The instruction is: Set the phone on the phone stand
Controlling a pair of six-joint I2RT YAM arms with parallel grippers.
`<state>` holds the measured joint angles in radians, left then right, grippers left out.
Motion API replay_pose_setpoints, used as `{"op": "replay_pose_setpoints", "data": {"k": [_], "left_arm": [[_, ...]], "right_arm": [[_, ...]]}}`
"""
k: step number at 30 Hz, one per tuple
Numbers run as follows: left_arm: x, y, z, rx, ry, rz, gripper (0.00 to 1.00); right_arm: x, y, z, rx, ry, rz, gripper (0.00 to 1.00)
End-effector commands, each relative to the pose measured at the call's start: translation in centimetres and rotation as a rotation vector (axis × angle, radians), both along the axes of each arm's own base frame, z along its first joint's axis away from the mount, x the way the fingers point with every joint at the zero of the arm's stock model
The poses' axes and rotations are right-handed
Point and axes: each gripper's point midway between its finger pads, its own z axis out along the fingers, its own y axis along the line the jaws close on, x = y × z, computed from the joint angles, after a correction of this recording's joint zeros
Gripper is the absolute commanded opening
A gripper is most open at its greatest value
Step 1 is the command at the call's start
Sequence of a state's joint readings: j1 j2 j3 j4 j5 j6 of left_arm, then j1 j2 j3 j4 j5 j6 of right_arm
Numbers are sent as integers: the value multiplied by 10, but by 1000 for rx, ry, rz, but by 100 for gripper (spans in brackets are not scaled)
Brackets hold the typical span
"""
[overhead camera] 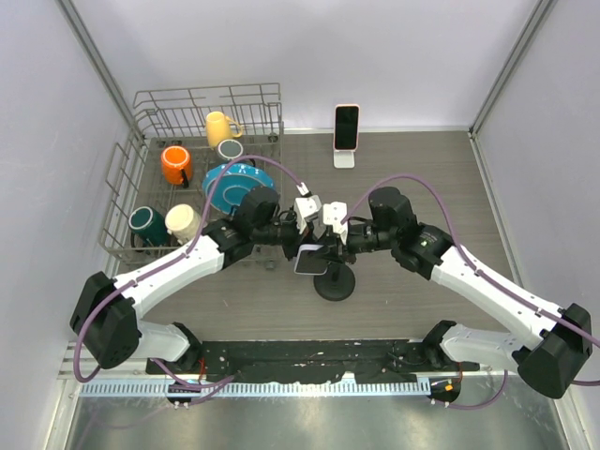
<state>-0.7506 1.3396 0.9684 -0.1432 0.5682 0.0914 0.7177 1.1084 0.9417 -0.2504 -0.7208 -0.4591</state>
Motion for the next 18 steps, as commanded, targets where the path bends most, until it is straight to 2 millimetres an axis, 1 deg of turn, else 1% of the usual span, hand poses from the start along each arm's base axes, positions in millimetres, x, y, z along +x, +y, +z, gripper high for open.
{"op": "replay_pose_setpoints", "data": {"k": [1,2,3,5,6,7,8,9,10,11,12,13,14,15,16,17,18], "left_arm": [[-15,-7,28,-70,-2,-65,0],[-11,-6,28,-66,-8,-41,0],[2,-3,31,-70,-29,41,0],[16,5,32,-84,-54,155,0],[27,6,43,-136,-68,241,0],[39,19,42,-141,-94,355,0],[45,25,44,-156,-114,401,0],[51,28,54,-213,-115,466,0],[60,42,49,-212,-131,561,0],[61,48,61,-257,-158,600,0],[67,57,64,-271,-164,670,0],[68,64,60,-279,-155,733,0],[75,79,68,-310,-182,833,0],[74,81,65,-317,-183,854,0],[69,77,68,-333,-185,847,0],[72,84,71,-342,-203,912,0],[72,85,74,-339,-215,938,0]], "right_arm": [[31,-10,47,50,-146,-116,1],[36,-14,46,41,-127,-166,1],[35,-18,43,36,-52,-211,1],[38,-24,41,41,32,-303,1],[49,-35,36,18,58,-415,1],[50,-40,32,13,111,-478,1],[53,-46,28,-5,123,-533,1],[57,-59,18,-52,128,-620,1],[54,-66,14,-54,137,-672,1],[55,-71,12,-56,134,-716,1],[60,-86,8,-72,128,-814,1],[59,-93,6,-76,136,-850,1],[58,-97,2,-90,159,-878,1],[54,-102,-5,-126,165,-909,1],[58,-113,-8,-144,140,-977,1],[59,-119,-8,-158,122,-1018,1],[57,-124,-11,-176,123,-1063,1]]}}
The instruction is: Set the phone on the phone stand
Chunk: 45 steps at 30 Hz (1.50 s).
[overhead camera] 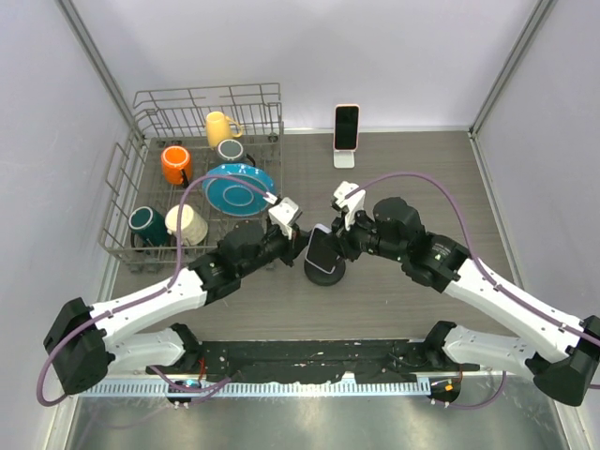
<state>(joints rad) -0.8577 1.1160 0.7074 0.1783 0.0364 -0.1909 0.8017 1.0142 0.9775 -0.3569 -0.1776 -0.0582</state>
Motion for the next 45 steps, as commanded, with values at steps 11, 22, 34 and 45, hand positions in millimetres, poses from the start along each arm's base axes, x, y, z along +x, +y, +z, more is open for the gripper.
{"op": "replay_pose_setpoints", "data": {"k": [11,22,34,45], "left_arm": [[32,57,45,-50,-83,788,0],[-6,48,47,-8,-47,849,0],[-48,51,65,-156,102,537,27],[-51,9,60,-130,128,162,85]], "right_arm": [[40,-131,2,-433,-216,-938,1],[37,-100,-25,-381,-135,-803,1],[21,-68,-29,-242,-65,-592,1],[9,-59,-4,-119,-5,-511,30]]}}
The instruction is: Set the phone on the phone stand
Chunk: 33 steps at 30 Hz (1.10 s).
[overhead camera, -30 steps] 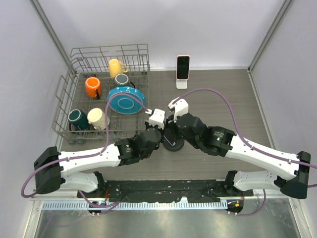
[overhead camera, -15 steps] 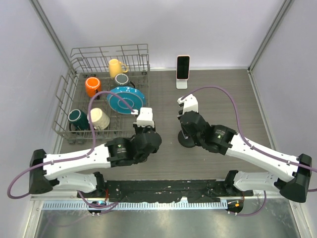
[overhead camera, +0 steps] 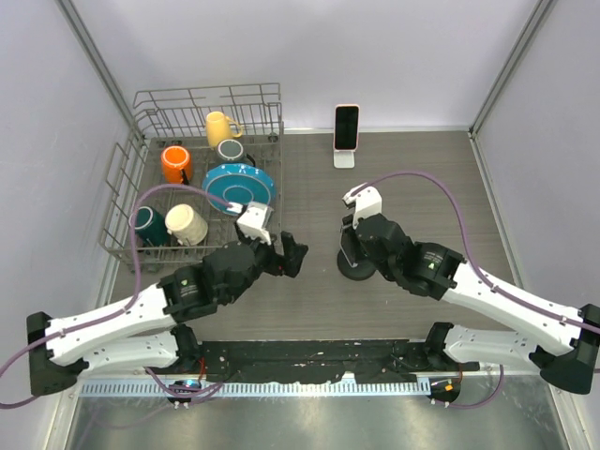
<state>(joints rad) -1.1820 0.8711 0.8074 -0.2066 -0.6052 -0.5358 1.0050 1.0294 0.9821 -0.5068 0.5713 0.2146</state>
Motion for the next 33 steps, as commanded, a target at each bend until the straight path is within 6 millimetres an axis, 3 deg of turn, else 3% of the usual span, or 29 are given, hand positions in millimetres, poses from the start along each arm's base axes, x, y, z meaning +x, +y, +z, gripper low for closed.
{"op": "replay_pose_setpoints", "data": {"k": [1,4,9,11,12,15,18,26,33], "left_arm": [[-1,-40,7,-3,14,-234,89],[13,-47,2,-6,42,-260,89],[15,-77,-7,15,10,-443,90],[24,-83,-4,38,-45,-473,91],[28,-89,-14,57,-27,-498,91],[51,-89,-9,31,-19,-499,91],[70,-93,-12,15,-10,-508,91],[65,-131,-30,-28,23,-733,91],[52,-150,-27,-118,-16,-874,85]], "right_arm": [[-13,-5,20,25,10,82,40],[-13,-13,24,33,32,84,53],[-15,-17,28,76,57,114,59],[-8,-30,24,59,62,65,59],[-4,-37,23,50,65,45,57],[5,-56,20,31,80,-21,44],[7,-65,21,8,77,-42,42],[0,-61,21,-13,77,37,47],[-7,-63,35,52,63,32,51]]}}
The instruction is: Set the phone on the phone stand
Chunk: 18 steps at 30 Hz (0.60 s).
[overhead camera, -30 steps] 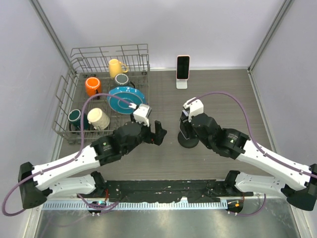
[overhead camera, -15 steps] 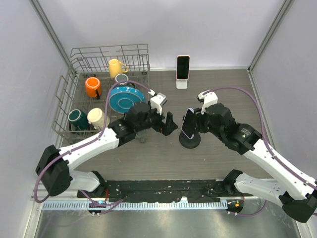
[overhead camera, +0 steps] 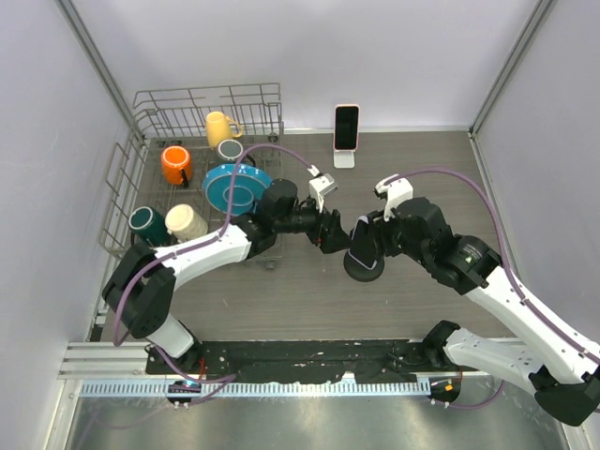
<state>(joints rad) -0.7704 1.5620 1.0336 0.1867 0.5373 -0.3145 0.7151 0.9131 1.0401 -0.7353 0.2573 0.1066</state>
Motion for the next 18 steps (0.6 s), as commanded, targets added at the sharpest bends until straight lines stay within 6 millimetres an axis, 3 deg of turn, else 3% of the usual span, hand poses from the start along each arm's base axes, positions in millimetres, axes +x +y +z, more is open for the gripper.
{"op": "replay_pose_setpoints", "data": {"k": [1,5,9,12,13,18], "left_arm": [[-10,-18,38,-165,-101,-127,84],[-9,-24,36,-189,-146,-168,82],[-5,-33,27,-173,-134,-207,80],[-6,-38,22,-173,-114,-234,69],[-9,-38,22,-177,-109,-240,62],[-13,-34,20,-190,-106,-199,49]], "right_arm": [[-5,1,32,88,-63,19,52],[-16,9,38,140,-55,75,54],[-15,5,36,144,-47,41,55],[-15,7,37,186,-39,17,55],[-15,8,39,213,-33,-3,55],[-16,10,42,277,16,-68,60]]}}
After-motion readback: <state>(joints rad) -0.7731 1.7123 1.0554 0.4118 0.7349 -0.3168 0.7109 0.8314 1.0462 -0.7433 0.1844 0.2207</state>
